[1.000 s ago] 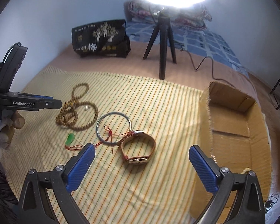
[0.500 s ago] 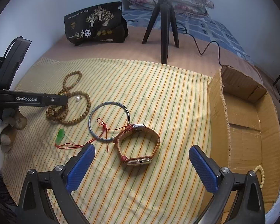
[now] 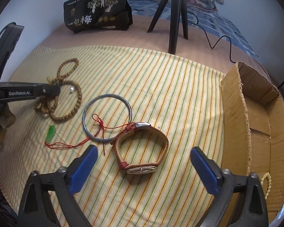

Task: Organize jewelry
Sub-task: 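Grasp the brown wooden bead mala with the left tool while the right tool grasps the red-strap watch, then carry the mala and watch into the cardboard box and open both tools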

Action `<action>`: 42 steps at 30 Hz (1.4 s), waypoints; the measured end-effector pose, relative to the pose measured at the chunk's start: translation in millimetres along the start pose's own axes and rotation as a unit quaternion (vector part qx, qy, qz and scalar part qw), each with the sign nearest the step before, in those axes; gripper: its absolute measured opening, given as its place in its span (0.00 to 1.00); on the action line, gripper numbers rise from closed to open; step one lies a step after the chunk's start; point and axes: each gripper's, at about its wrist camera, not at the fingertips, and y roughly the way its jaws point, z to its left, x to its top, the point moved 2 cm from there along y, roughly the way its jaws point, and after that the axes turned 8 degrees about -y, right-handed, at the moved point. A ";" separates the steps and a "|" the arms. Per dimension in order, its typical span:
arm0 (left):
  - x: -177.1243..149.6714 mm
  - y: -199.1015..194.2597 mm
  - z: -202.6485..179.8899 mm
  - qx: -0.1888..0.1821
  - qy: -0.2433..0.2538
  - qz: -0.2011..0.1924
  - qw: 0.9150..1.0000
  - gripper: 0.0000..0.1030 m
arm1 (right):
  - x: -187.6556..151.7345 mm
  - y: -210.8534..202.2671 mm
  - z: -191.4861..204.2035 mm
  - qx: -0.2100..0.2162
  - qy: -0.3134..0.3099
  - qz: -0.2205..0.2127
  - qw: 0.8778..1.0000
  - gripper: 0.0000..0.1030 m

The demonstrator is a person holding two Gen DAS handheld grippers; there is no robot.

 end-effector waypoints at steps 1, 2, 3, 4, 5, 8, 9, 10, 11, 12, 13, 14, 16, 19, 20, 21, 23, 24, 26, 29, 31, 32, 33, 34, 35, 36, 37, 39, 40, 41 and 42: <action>0.0 -0.1 -0.6 0.000 0.000 0.000 1.000 0.12 | -0.6 2.1 0.0 0.003 0.000 0.005 1.000 0.81; 0.1 0.0 -0.8 -0.001 0.001 -0.001 1.000 0.12 | -1.3 4.3 -0.1 0.008 0.001 0.010 1.000 0.77; -0.2 -0.1 -0.8 -0.002 0.000 -0.001 1.000 0.12 | -2.3 6.3 0.1 0.012 0.001 0.014 1.000 0.70; -0.1 0.0 -1.1 -0.003 0.000 -0.002 1.000 0.11 | -3.3 8.7 0.0 0.015 0.003 0.019 1.000 0.64; 0.0 0.0 -0.3 -0.003 0.001 -0.003 1.000 0.11 | -4.5 10.5 0.0 0.018 0.004 0.023 1.000 0.58; -0.6 -4.2 2.6 -0.004 0.001 -0.008 1.000 0.11 | -5.9 8.6 -0.9 0.026 0.009 0.019 0.999 0.57; -0.5 -6.4 3.0 -0.005 0.001 -0.011 1.000 0.11 | -6.1 7.8 -1.1 0.028 0.010 0.017 0.999 0.57; -0.1 -9.5 3.1 -0.006 0.000 -0.016 1.000 0.11 | -6.1 6.0 -1.4 0.032 0.011 0.015 0.999 0.57; -0.3 -12.8 3.5 -0.007 -0.002 -0.019 1.000 0.11 | -6.0 4.3 -1.6 0.033 0.012 0.013 0.999 0.57; 0.4 -17.3 3.5 -0.011 -0.004 -0.025 1.000 0.11 | -5.4 1.3 -1.8 0.033 0.012 0.009 0.999 0.57; 1.6 -21.6 3.3 -0.014 -0.005 -0.030 0.999 0.11 | -5.1 -1.6 -1.7 0.032 0.012 0.005 0.999 0.56; 3.2 -25.9 3.5 -0.018 -0.006 -0.035 0.999 0.11 | -4.8 -4.8 -1.3 0.031 0.011 0.001 0.999 0.56; 5.2 -34.2 3.5 -0.025 -0.008 -0.043 0.999 0.11 | -3.6 -9.4 -0.9 0.028 0.009 -0.005 1.000 0.56; 6.4 -46.2 3.5 -0.034 -0.012 -0.054 0.998 0.11 | -2.3 -17.0 -0.4 0.024 0.007 -0.014 1.000 0.55; 6.6 -52.0 2.3 -0.039 -0.012 -0.059 0.997 0.11 | -2.1 -20.2 -0.2 0.024 0.007 -0.018 1.000 0.55; 6.5 -57.4 2.8 -0.043 -0.011 -0.064 0.997 0.11 | -1.6 -22.8 -0.3 0.023 0.007 -0.022 0.999 0.55; 6.8 -67.9 4.0 -0.052 -0.011 -0.072 0.996 0.11 | -0.6 -28.6 -0.5 0.022 0.007 -0.029 0.999 0.55; 7.5 -73.6 3.3 -0.059 -0.013 -0.077 0.995 0.11 | -0.1 -31.3 -0.6 0.021 0.008 -0.033 0.999 0.55; 8.6 -83.2 0.2 -0.067 -0.014 -0.086 0.994 0.11 | 1.7 -37.8 -1.6 0.020 0.011 -0.043 0.999 0.55; 8.2 -98.8 -6.4 -0.078 -0.012 -0.104 0.991 0.11 | 3.5 -45.8 -3.5 0.018 0.014 -0.056 0.998 0.55; 8.6 -106.3 -9.5 -0.083 -0.008 -0.112 0.990 0.11 | 4.0 -51.8 -4.8 0.016 0.015 -0.063 0.998 0.55; 8.7 -111.3 -11.9 -0.085 -0.006 -0.118 0.989 0.11 | 4.0 -54.2 -5.3 0.015 0.015 -0.066 0.998 0.55; 9.0 -115.7 -14.0 -0.090 -0.004 -0.122 0.988 0.11 | 4.2 -57.5 -6.3 0.014 0.016 -0.070 0.997 0.55; 9.4 -120.0 -15.5 -0.097 -0.005 -0.125 0.987 0.11 | 4.3 -61.2 -8.0 0.012 0.017 -0.074 0.997 0.55; 9.8 -123.9 -16.6 -0.103 -0.007 -0.127 0.987 0.11 | 3.2 -64.6 -9.6 0.012 0.019 -0.078 0.997 0.55; 10.0 -127.6 -18.0 -0.108 -0.008 -0.129 0.986 0.11 | 3.3 -68.1 -11.5 0.011 0.022 -0.082 0.996 0.55; 10.2 -131.7 -20.7 -0.113 -0.007 -0.132 0.985 0.11 | 3.4 -71.7 -13.5 0.010 0.025 -0.086 0.996 0.55; 10.2 -138.2 -26.1 -0.121 -0.005 -0.137 0.983 0.11 | 3.8 -78.9 -19.7 0.009 0.033 -0.095 0.995 0.55; 9.9 -140.9 -29.1 -0.125 -0.003 -0.139 0.982 0.11 | 4.2 -82.2 -24.0 0.008 0.037 -0.099 0.994 0.55; 9.2 -144.0 -32.9 -0.130 -0.001 -0.141 0.981 0.11 | 4.2 -85.7 -28.0 0.007 0.041 -0.103 0.994 0.55; 8.3 -146.4 -36.1 -0.132 0.001 -0.143 0.981 0.11 | 3.9 -89.7 -32.5 0.006 0.046 -0.108 0.993 0.55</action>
